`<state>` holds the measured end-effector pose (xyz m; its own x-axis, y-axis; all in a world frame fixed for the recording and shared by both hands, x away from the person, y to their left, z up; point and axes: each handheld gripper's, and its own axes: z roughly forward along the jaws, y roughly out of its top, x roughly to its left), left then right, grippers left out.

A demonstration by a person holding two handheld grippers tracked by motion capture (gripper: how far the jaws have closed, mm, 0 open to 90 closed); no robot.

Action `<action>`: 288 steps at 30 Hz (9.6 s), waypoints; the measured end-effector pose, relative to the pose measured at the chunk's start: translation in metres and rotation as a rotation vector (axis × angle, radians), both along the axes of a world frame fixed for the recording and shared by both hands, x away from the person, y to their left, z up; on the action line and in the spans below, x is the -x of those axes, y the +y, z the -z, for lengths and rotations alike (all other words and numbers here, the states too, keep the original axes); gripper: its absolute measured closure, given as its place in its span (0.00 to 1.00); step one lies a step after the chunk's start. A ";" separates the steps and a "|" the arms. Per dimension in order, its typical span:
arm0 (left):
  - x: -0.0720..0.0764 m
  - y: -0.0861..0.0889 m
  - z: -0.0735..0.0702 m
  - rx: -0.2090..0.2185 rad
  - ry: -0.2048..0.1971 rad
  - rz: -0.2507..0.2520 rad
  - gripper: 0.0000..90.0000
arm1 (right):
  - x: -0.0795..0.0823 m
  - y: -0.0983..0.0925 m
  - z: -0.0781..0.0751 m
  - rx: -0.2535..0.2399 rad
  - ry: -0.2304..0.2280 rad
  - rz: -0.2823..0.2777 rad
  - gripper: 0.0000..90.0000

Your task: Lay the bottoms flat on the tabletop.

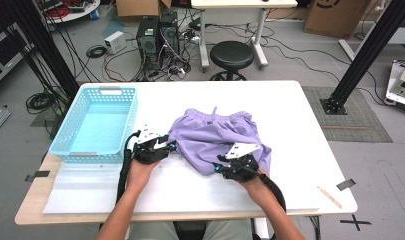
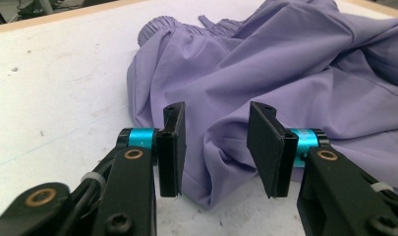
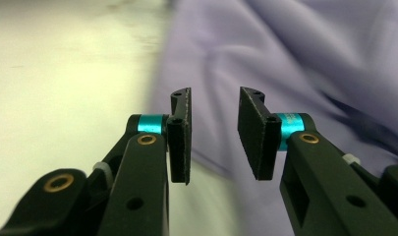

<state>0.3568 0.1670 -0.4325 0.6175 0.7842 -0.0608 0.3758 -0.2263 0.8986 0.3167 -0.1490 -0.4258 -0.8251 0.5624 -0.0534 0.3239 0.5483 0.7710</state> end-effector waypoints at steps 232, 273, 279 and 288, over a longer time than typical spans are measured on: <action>0.016 -0.156 0.010 -0.021 0.112 0.361 0.57 | 0.023 -0.120 0.006 -0.057 0.067 0.326 0.92; 0.027 -0.146 0.009 -0.122 0.097 0.396 0.78 | 0.071 -0.178 -0.003 -0.049 0.023 0.206 0.93; 0.027 -0.133 0.000 -0.061 0.024 0.340 0.66 | 0.067 -0.182 -0.014 -0.159 -0.014 0.282 0.86; 0.023 -0.117 -0.003 -0.036 0.011 0.299 0.64 | 0.044 -0.163 -0.001 -0.079 0.032 0.323 0.84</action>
<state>0.3336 0.0499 -0.4299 0.8210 0.5692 -0.0444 0.2975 -0.3601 0.8842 0.2730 -0.3124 -0.4247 -0.6042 0.7964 0.0242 0.4963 0.3524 0.7934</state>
